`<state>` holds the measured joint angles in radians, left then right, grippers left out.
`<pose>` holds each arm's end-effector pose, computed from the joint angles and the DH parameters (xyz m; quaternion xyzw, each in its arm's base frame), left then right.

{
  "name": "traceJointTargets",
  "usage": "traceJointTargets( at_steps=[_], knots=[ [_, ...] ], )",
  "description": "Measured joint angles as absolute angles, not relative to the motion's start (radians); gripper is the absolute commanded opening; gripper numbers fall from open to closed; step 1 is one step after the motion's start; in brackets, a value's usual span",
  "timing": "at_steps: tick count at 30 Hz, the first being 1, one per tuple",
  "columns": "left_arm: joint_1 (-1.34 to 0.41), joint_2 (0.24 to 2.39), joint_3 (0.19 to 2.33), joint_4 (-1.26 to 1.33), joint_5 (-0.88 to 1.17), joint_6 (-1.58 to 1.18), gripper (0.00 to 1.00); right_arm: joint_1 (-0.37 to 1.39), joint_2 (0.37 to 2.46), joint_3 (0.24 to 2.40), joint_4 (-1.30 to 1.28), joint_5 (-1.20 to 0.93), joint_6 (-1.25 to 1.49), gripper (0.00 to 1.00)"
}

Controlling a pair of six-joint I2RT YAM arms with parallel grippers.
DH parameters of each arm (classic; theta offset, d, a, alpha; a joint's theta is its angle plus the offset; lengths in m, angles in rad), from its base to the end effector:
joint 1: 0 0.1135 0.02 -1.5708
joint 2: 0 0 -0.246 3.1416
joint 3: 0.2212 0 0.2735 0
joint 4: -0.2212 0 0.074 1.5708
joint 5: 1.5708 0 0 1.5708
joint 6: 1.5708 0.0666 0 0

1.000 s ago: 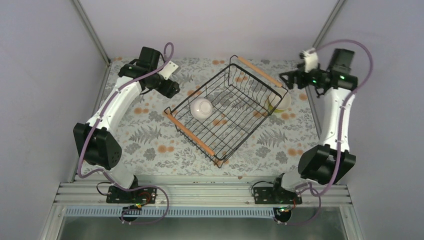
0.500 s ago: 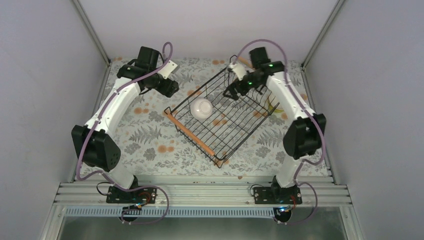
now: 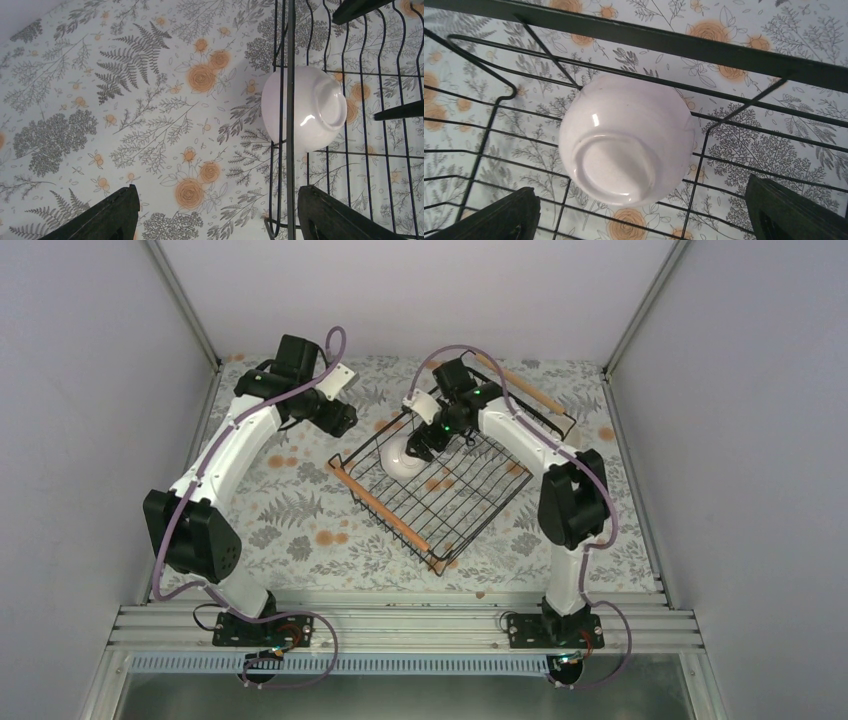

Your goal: Unload the bowls from the dish rack

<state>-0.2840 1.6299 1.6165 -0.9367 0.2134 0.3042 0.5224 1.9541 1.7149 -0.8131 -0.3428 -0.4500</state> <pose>0.3637 -0.1209 0.3024 0.3056 0.8967 -0.0983 0.3047 0.3816 0.2455 0.2180 -0.4837 0.8216 0.1739 0.2465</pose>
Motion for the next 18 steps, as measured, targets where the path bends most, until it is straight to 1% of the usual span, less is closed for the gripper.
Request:
traceJointTargets(
  at_steps=[7, 18],
  knots=[
    [-0.284, 1.630, 1.598, -0.936, 0.213, 0.303, 0.79, 0.572, 2.002, 1.705, -0.775, -0.263, -0.439, 1.00],
    [-0.284, 1.628, 1.563, -0.925, 0.213, 0.303, 0.79, 0.636, 2.023, 1.674, -0.727, -0.176, -0.419, 1.00]
  ],
)
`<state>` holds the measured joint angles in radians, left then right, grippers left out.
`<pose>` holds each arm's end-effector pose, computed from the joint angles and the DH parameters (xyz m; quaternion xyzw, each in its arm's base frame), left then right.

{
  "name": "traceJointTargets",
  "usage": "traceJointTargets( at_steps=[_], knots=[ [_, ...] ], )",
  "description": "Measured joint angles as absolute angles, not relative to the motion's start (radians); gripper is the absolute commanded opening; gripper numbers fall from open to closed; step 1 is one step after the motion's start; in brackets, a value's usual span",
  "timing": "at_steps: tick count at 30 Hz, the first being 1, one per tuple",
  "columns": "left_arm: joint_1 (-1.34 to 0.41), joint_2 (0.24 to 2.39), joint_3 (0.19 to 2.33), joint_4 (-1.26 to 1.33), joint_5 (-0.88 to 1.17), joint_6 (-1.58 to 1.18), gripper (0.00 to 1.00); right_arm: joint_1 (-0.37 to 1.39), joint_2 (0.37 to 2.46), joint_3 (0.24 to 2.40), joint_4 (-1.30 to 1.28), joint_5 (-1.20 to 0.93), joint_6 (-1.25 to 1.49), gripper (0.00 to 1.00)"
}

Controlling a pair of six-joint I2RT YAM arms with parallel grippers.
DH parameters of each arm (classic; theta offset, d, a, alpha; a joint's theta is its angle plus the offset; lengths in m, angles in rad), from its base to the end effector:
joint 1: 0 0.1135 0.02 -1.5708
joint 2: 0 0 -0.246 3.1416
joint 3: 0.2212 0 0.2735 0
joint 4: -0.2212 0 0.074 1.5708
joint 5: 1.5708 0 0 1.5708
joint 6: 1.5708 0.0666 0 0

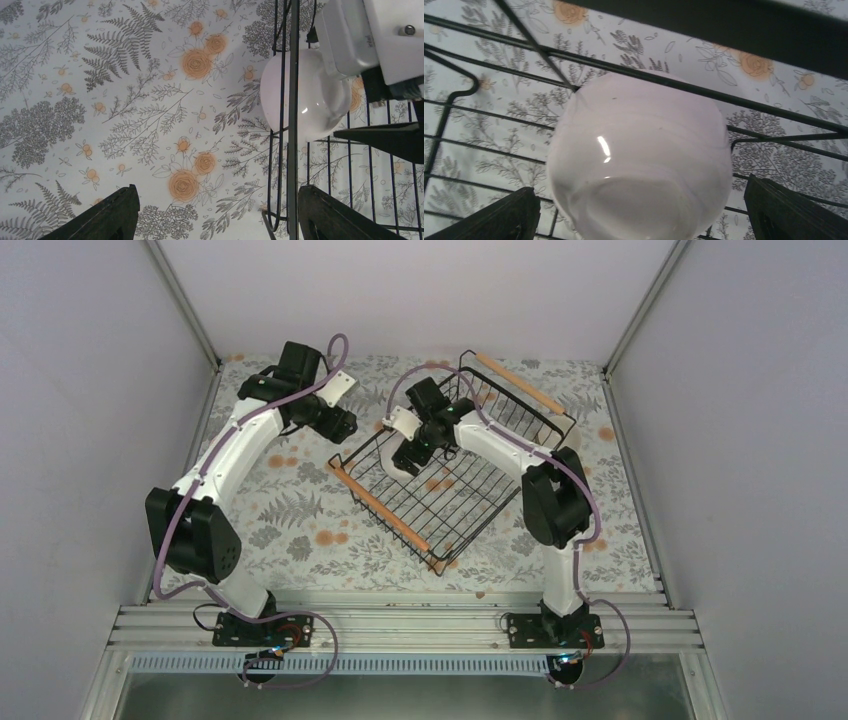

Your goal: Unload the bowls from the dish rack

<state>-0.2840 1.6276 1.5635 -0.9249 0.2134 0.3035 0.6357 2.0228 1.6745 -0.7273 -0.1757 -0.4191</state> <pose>0.3613 -0.1202 0.2857 0.3050 0.9029 -0.0992 0.2862 0.3673 0.2855 0.1773 -0.5046 0.8237 0.1109 0.2335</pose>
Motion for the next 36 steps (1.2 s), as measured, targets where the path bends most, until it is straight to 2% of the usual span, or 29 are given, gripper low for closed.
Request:
traceJointTargets(
  at_steps=[7, 12, 21, 25, 36],
  knots=[
    [-0.284, 1.627, 1.559, -0.920, 0.213, 0.304, 0.79, 0.635, 2.032, 1.661, -0.675, -0.107, -0.393, 0.98],
    [-0.284, 1.627, 1.559, -0.920, 0.214, 0.304, 0.79, 0.635, 2.032, 1.653, -0.663, -0.107, -0.382, 0.92],
    [-0.284, 1.626, 1.559, -0.920, 0.214, 0.303, 0.80, 0.635, 2.030, 1.651, -0.665, -0.100, -0.367, 0.92],
    [-0.284, 1.625, 1.559, -0.920, 0.214, 0.303, 0.79, 0.635, 2.017, 1.622, -0.658, -0.091, -0.362, 0.77],
    [-0.284, 1.625, 1.559, -0.918, 0.214, 0.303, 0.80, 0.635, 1.995, 1.602, -0.659, -0.083, -0.353, 0.62]
  ],
)
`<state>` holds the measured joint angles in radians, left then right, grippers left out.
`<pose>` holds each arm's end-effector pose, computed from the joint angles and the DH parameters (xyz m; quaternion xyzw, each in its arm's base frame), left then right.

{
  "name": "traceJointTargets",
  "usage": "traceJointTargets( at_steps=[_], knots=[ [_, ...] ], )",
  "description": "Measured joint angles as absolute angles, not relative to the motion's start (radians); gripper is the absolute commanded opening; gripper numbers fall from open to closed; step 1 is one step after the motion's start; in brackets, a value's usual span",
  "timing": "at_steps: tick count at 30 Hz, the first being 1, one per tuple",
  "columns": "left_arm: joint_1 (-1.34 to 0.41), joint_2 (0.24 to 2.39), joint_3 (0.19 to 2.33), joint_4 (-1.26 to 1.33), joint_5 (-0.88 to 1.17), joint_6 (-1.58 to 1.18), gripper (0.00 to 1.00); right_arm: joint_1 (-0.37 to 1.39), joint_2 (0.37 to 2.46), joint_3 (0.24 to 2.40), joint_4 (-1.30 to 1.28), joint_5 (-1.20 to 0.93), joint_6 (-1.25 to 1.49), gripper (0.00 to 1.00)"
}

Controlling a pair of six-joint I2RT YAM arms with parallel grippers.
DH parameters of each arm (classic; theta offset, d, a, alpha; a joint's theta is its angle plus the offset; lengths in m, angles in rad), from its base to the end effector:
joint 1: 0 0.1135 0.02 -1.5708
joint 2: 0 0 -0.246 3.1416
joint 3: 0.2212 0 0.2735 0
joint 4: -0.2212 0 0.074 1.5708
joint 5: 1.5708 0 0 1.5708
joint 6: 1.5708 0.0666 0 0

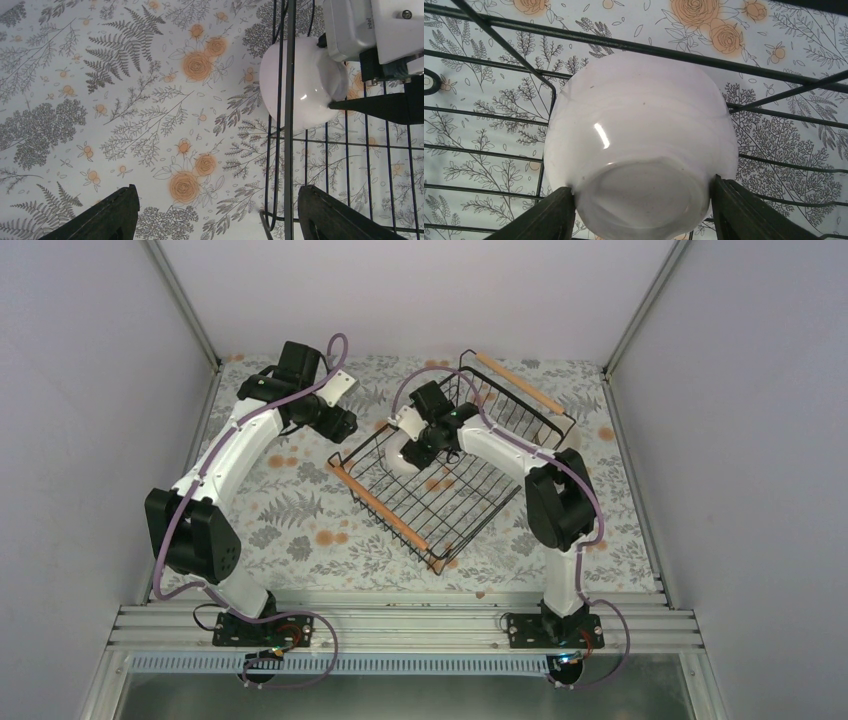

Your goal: Unload the bowls from the dish rack

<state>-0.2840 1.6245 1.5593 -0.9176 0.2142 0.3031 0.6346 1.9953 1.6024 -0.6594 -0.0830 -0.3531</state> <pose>0.3613 -0.1202 0.2859 0.3050 0.9019 -0.0996 0.2891 0.3675 0.2774 0.1690 -0.4671 0.8453 0.0756 0.2480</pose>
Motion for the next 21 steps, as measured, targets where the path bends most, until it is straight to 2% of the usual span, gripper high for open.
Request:
traceJointTargets(
  at_steps=[9, 21],
  knots=[
    [-0.284, 1.624, 1.559, -0.918, 0.214, 0.303, 0.80, 0.632, 1.990, 1.600, -0.662, -0.093, -0.353, 0.54],
    [-0.284, 1.624, 1.560, -0.918, 0.214, 0.303, 0.80, 0.605, 1.937, 1.574, -0.674, -0.125, -0.355, 0.53]
  ],
)
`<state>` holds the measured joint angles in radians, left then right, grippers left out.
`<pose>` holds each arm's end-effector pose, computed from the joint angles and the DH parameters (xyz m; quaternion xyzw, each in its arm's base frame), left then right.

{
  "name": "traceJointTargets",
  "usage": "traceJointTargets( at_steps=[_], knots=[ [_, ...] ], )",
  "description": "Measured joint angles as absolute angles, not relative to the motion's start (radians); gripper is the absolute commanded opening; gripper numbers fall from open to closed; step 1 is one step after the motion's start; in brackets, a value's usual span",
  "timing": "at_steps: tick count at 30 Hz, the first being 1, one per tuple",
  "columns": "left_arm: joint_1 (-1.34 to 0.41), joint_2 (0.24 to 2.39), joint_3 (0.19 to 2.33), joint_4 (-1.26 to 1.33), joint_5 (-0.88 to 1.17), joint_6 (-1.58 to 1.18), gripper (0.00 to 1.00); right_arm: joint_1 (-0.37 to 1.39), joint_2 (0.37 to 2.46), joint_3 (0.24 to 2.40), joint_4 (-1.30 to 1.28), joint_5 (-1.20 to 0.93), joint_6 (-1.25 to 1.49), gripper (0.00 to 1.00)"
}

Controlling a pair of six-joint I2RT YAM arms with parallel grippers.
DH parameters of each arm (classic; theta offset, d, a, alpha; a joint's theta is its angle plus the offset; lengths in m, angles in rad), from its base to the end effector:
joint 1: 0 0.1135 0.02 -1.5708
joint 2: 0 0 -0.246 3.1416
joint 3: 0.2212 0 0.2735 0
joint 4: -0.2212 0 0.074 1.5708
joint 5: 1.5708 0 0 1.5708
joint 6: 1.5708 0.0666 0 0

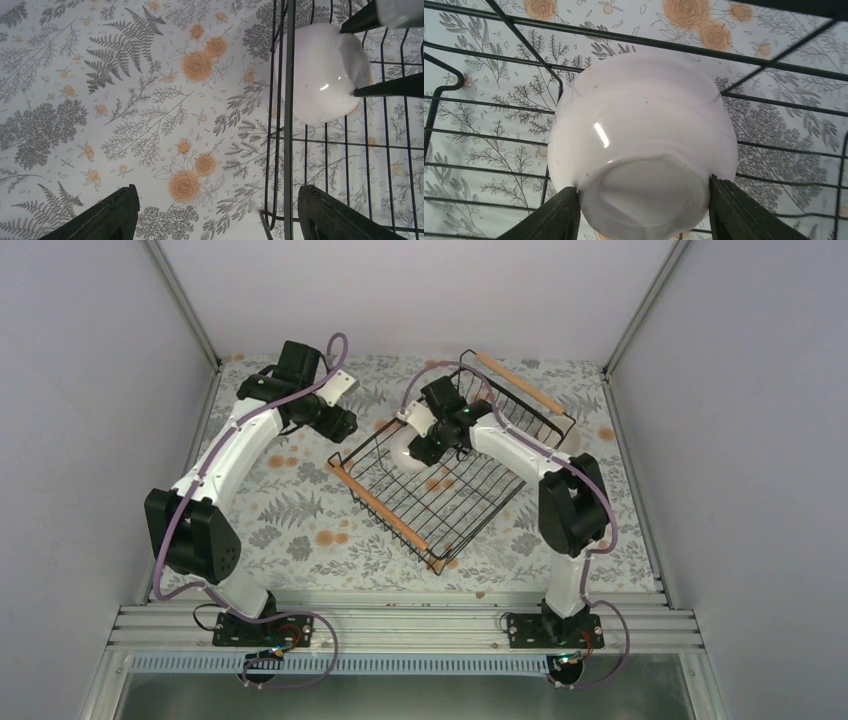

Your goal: Unload the bowls from the dish rack

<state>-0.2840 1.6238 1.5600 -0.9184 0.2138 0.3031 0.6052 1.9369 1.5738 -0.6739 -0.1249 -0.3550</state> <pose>0.3612 -0.1201 0.2863 0.3050 0.9019 -0.0994 0.2894 0.3654 0.2629 0.1839 -0.4592 0.8463 0.0926 0.2537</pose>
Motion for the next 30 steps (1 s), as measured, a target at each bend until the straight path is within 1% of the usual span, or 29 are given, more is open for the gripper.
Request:
traceJointTargets(
  at_steps=[7, 12, 15, 21, 22, 23, 25, 28, 30],
  knots=[
    [-0.284, 1.624, 1.641, -0.957, 0.210, 0.304, 0.80, 0.572, 1.844, 1.542, -0.685, -0.147, -0.358, 0.53],
    [-0.284, 1.629, 1.777, -0.991, 0.215, 0.307, 0.80, 0.550, 1.787, 1.522, -0.683, -0.158, -0.362, 0.53],
    [-0.284, 1.645, 1.868, -1.020, 0.260, 0.306, 0.80, 0.537, 1.760, 1.522, -0.681, -0.166, -0.365, 0.53],
    [-0.284, 1.723, 2.022, -1.085, 0.369, 0.299, 0.80, 0.505, 1.690, 1.522, -0.681, -0.199, -0.368, 0.60],
    [-0.284, 1.735, 2.035, -1.093, 0.382, 0.298, 0.80, 0.501, 1.686, 1.521, -0.681, -0.205, -0.369, 0.63],
    [-0.284, 1.744, 2.041, -1.099, 0.392, 0.297, 0.80, 0.499, 1.686, 1.518, -0.680, -0.207, -0.370, 0.69],
    [-0.284, 1.755, 2.044, -1.112, 0.408, 0.297, 0.80, 0.493, 1.686, 1.489, -0.671, -0.215, -0.376, 0.76],
    [-0.284, 1.761, 2.044, -1.132, 0.422, 0.298, 0.80, 0.490, 1.697, 1.457, -0.695, -0.234, -0.384, 0.79],
    [-0.284, 1.761, 2.044, -1.137, 0.425, 0.298, 0.80, 0.490, 1.713, 1.458, -0.710, -0.250, -0.389, 0.78]
  ],
)
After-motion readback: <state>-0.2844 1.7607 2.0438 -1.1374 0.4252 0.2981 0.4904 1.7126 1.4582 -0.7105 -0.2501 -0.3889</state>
